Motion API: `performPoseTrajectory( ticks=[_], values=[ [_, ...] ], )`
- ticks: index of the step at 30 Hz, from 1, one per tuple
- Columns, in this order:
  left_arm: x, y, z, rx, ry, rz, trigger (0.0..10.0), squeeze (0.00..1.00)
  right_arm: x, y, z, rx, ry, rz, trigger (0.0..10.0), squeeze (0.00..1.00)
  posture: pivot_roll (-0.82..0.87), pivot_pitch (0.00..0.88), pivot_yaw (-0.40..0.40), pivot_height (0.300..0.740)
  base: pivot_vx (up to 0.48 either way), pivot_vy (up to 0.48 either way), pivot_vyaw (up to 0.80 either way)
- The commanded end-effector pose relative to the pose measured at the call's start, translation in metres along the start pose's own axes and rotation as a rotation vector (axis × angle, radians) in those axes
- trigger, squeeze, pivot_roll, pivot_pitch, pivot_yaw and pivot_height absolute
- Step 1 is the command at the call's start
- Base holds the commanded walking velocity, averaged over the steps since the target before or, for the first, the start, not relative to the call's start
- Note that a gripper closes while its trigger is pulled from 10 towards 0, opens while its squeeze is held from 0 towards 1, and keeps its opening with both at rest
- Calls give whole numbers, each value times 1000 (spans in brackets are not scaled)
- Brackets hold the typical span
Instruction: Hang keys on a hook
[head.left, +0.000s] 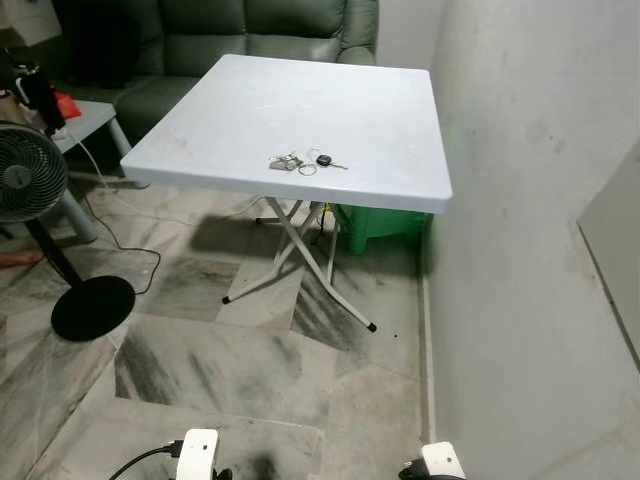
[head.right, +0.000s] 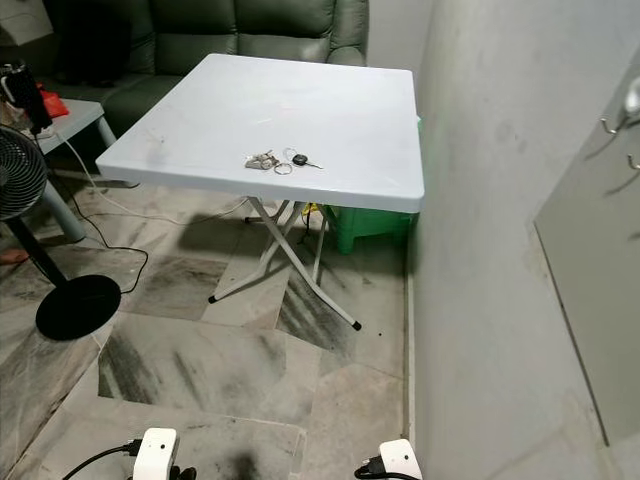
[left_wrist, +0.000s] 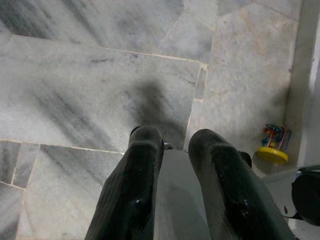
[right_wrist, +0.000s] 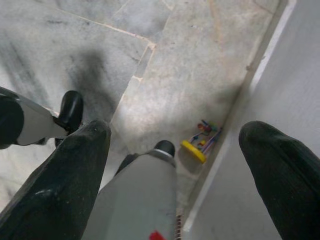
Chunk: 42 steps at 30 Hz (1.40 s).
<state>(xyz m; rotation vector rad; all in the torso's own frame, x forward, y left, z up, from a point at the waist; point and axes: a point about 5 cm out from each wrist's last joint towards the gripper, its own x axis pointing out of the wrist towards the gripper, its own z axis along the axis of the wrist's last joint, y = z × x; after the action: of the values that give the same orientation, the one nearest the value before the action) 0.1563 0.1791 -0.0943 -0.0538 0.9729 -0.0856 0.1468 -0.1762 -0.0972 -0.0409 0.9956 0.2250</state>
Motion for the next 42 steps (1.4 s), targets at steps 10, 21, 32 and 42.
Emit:
performPoseTrajectory(
  ticks=[10, 21, 32, 42],
  values=[
    [-2, 4, -4, -25, 8, 17, 10000, 0, 1, 2, 4, -1, -9, 13, 10000, 0, -5, 0, -40, 740, 0, 336, 0],
    [-2, 3, -5, -35, 7, 20, 10000, 0, 1, 2, 4, -6, -9, 20, 10000, 0, 4, 0, -49, 740, 0, 346, 0],
    [-2, 4, -3, -36, -7, 23, 10000, 0, 2, 1, 6, -8, -17, 16, 10000, 0, 5, 0, -53, 740, 0, 348, 0],
    [1, 4, 9, -39, -40, 23, 10000, 0, 2, 0, 10, -7, -25, 16, 10000, 0, 5, 0, -52, 740, 0, 350, 0]
  ],
)
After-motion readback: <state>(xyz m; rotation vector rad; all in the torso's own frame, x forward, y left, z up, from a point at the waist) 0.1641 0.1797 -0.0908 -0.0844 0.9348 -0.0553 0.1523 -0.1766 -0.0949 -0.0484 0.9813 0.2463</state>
